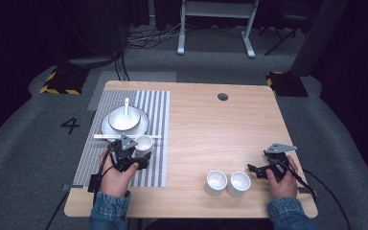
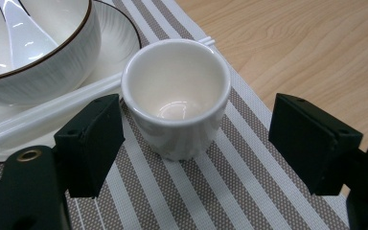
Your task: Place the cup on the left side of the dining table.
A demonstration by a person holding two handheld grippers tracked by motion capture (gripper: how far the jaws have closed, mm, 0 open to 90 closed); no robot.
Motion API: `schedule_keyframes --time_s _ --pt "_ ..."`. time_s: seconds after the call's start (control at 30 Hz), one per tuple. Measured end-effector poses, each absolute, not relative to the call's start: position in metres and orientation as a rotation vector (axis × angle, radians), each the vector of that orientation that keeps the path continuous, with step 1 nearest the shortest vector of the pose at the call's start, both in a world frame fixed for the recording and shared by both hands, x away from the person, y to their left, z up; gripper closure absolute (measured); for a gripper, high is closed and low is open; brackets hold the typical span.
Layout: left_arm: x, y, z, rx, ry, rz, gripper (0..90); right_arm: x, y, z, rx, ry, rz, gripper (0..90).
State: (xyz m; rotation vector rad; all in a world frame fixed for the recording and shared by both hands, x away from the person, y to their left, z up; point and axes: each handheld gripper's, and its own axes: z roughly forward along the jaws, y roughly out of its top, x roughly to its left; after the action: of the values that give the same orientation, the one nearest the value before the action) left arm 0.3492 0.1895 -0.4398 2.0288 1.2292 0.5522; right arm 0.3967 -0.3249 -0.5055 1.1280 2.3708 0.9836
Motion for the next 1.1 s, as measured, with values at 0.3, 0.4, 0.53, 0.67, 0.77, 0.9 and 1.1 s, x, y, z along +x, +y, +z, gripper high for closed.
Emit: schedule_keyframes --time_s 0.3,0.4,0.53,0.67,0.77,0.9,1.1 --pt "0.329 0.194 -0.435 2.049 1.212 0.567 19.3 0.397 -0.325 -0.506 1.128 2.371 0.984 0.3" --pt "0.323 0.198 -0.435 2.048 1.219 0.576 19.3 0.397 -0.325 -0.506 1.128 2.371 0.984 0.3" --pt "0.313 0.207 -0.438 2.034 1.244 0.573 19.3 0.397 -0.325 -0.506 1.128 2.371 0.984 0.3" --pt "0.307 0.213 -0.439 2.040 1.261 0.576 19.4 0.397 -0.325 -0.506 1.128 2.371 0.984 0.3" --pt "0.302 0.217 -0.439 2.028 1.275 0.572 19.4 0.397 -0.325 -0.506 1.128 2.371 0.984 0.3" --pt "0.297 0.223 -0.440 2.027 1.288 0.571 19.4 0.397 -0.325 -0.506 1.128 2.371 0.984 0.3" --pt "0.292 0.230 -0.445 2.038 1.313 0.551 19.4 0.397 -0.325 -0.506 1.128 2.371 0.984 0.3"
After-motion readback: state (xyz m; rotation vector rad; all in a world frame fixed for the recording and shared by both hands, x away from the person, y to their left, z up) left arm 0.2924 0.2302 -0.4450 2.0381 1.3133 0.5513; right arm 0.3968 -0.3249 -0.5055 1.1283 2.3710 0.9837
